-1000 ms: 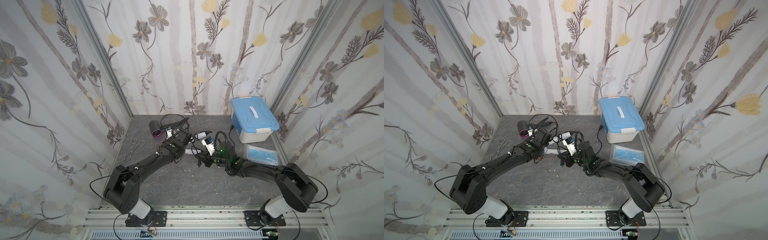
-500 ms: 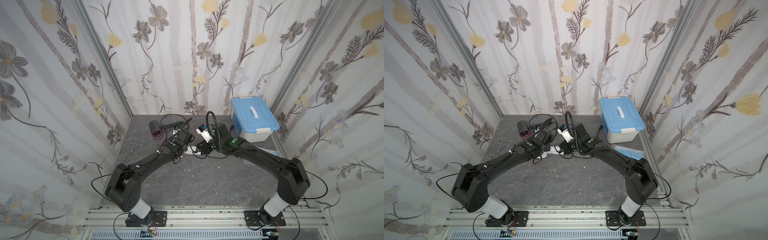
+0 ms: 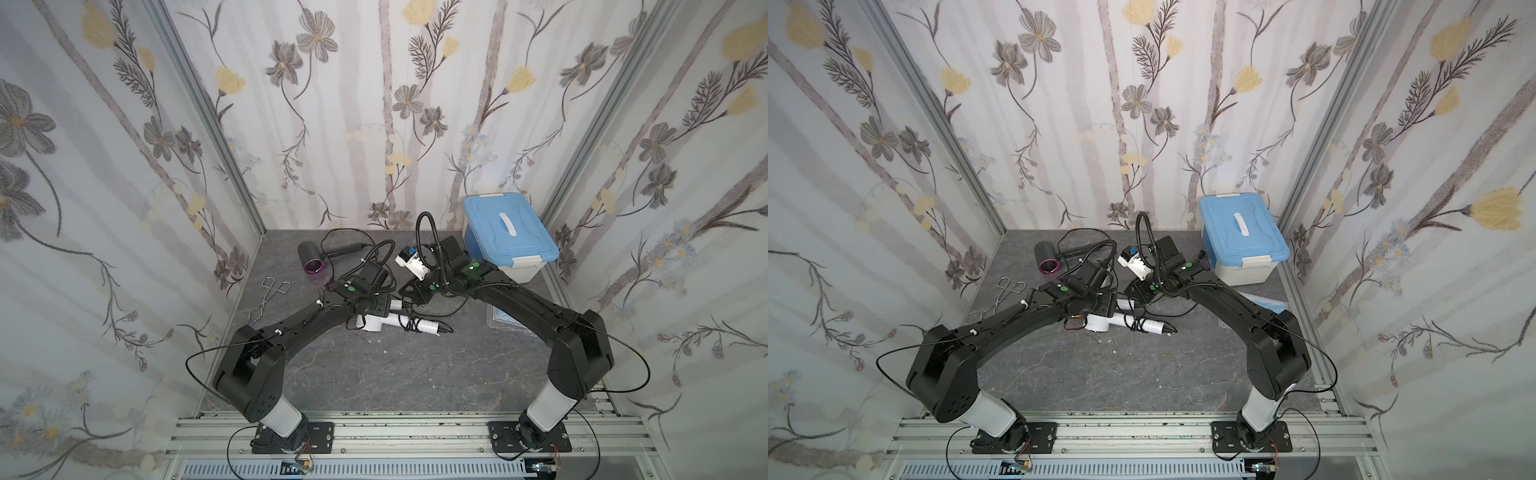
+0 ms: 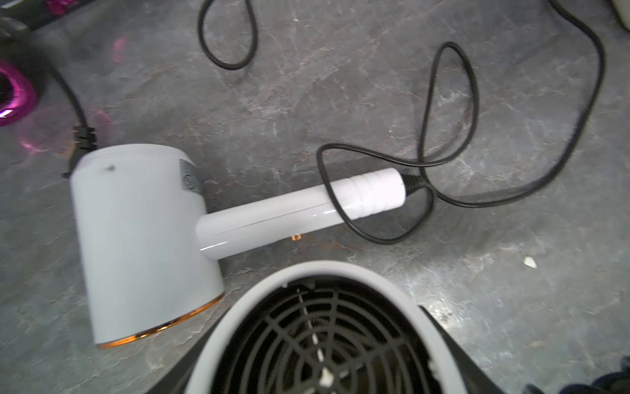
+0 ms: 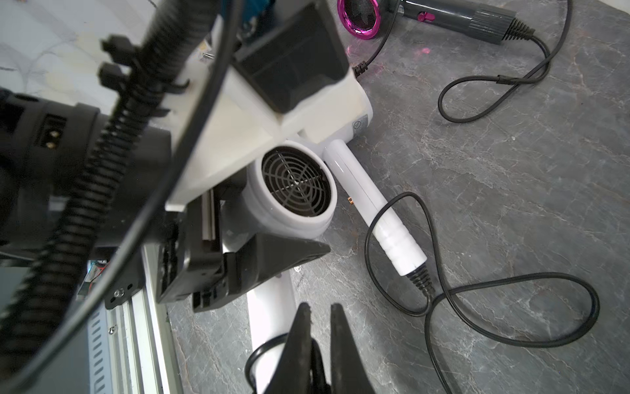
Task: Wrap the cord around the hair dryer
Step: Wrap the power cord around the hair dryer.
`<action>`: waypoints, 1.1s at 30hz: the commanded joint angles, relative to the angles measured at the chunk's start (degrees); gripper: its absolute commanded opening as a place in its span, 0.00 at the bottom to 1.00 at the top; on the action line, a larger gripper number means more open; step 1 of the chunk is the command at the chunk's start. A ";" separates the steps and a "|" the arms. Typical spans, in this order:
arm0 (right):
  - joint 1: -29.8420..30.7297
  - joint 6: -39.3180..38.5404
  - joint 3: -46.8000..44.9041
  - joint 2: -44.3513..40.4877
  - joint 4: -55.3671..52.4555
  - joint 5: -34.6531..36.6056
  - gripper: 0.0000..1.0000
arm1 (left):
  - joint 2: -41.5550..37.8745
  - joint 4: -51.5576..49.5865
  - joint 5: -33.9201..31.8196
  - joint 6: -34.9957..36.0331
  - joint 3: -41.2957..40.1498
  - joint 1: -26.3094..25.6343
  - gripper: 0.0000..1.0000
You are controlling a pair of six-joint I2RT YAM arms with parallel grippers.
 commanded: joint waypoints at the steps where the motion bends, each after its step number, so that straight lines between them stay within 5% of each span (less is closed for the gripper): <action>1: -2.32 -5.23 0.38 0.55 4.27 -4.68 0.00 | 0.30 -0.56 14.94 4.77 0.91 -0.04 0.00; 11: -5.64 -13.64 -8.01 1.10 5.54 -12.33 0.00 | -1.27 9.30 27.55 -0.13 -3.71 3.71 0.00; 19: -7.85 -11.06 -13.49 0.76 12.42 -18.78 0.00 | -3.30 6.05 24.76 -1.87 -3.37 5.34 0.00; 24: -8.48 -9.21 -15.93 0.92 16.62 -22.08 0.22 | -4.60 2.14 22.90 -1.91 -0.72 5.38 0.00; 28: -9.93 -6.21 -18.80 0.00 21.60 -23.82 0.30 | -6.46 -0.47 21.07 -2.24 1.03 5.33 0.00; 33: -11.43 3.27 -27.79 -4.60 40.13 -26.56 0.40 | -9.09 -2.90 19.66 -2.87 2.79 5.33 0.00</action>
